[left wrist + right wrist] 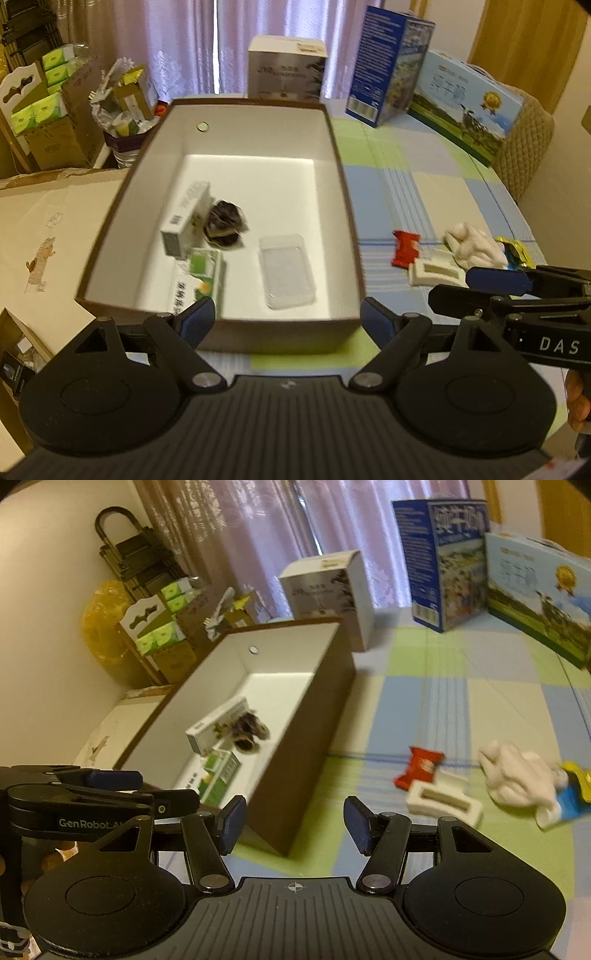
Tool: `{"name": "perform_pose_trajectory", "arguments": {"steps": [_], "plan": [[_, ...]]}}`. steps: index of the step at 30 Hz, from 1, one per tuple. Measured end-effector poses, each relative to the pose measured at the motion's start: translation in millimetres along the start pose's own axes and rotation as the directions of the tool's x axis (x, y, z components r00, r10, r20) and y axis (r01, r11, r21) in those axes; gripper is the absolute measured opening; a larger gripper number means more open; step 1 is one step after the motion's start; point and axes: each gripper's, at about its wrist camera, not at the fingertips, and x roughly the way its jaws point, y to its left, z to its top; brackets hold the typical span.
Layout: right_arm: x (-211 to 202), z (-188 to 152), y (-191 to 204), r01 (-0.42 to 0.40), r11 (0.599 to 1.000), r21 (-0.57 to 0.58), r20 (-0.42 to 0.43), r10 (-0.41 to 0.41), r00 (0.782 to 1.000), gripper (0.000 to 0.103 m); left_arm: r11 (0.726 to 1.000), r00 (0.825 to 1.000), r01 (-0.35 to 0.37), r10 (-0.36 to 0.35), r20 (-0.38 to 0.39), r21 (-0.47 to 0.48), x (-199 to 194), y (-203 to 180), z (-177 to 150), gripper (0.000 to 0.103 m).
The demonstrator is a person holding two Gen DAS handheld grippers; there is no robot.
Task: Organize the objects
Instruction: 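Withdraw both open tools from the brown box toward the table items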
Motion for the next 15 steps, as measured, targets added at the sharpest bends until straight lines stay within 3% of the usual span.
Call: {"name": "perform_pose_trajectory", "arguments": {"steps": [15], "plan": [[-34, -30, -56, 0.066, 0.994, 0.087, -0.034, -0.063, 0.997, 0.056, 0.996, 0.996, 0.07, -0.067, -0.053, 0.06, 5, -61, -24, 0.084]]}}
